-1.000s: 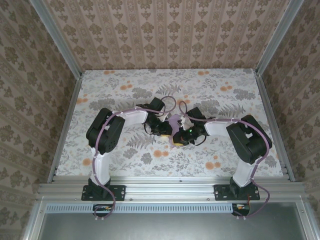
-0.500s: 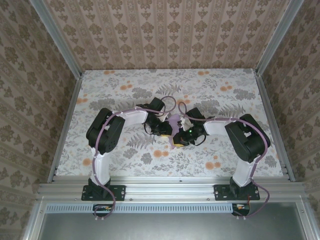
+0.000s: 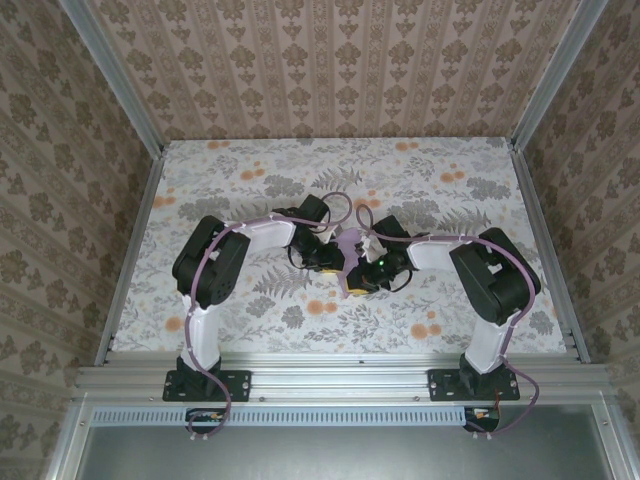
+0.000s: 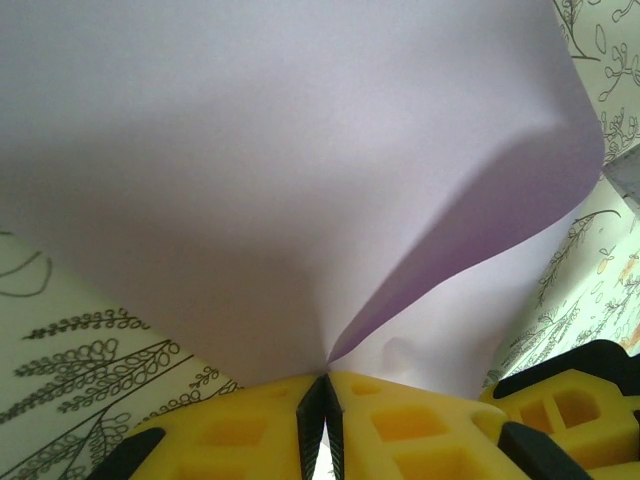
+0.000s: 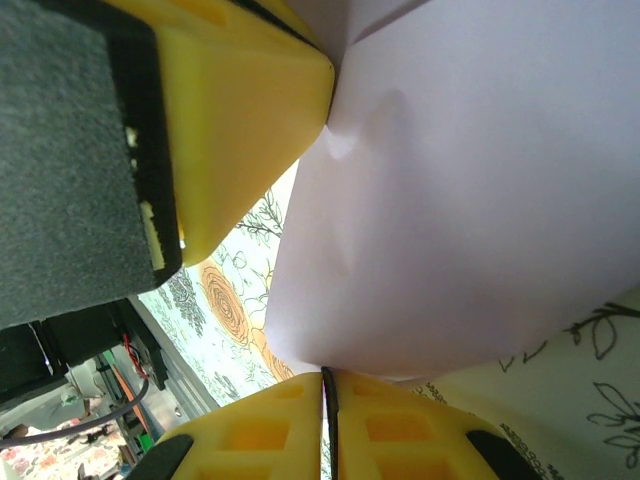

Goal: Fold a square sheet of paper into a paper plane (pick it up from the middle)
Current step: Third fold the triangle at the center of the table.

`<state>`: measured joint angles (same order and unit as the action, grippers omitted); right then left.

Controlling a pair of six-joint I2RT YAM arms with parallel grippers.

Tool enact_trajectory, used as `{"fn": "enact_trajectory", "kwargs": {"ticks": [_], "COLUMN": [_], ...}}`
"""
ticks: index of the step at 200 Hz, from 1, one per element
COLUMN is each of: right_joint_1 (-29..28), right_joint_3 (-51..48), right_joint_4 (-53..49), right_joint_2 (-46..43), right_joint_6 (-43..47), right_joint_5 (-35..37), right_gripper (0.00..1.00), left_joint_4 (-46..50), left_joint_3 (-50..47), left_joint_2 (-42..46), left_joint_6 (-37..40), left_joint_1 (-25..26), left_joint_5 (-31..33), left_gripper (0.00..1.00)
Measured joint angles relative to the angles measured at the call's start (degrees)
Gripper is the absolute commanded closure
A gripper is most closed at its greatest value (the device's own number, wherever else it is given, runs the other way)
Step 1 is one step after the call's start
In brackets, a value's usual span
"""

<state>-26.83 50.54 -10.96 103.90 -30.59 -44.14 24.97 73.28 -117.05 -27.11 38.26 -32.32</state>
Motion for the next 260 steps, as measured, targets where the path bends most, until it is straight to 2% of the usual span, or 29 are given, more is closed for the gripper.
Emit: {"fn": "enact_trajectory", "kwargs": {"ticks": [94,260], "right_joint_1": [1.68,1.4], "right_joint_3": [0.2,2.62], "right_joint_4": [-1.53,0.5], "right_joint_2": [-4.24,2.89], "right_joint_6": [0.17,-0.09], "right_joint_5": [0.37,-0.07], "right_gripper": [0.85,0.85], "left_joint_4": [-0.02,-0.02], "left_joint_3": [0.02,0.07], "left_joint_2": [-0.11,-0.37], "left_joint_6": [0.02,0.24], "left_joint_1": [-0.11,-0.44], "left_joint_5": [-0.33,-1.2], "left_gripper": [0.78,0.78]}}
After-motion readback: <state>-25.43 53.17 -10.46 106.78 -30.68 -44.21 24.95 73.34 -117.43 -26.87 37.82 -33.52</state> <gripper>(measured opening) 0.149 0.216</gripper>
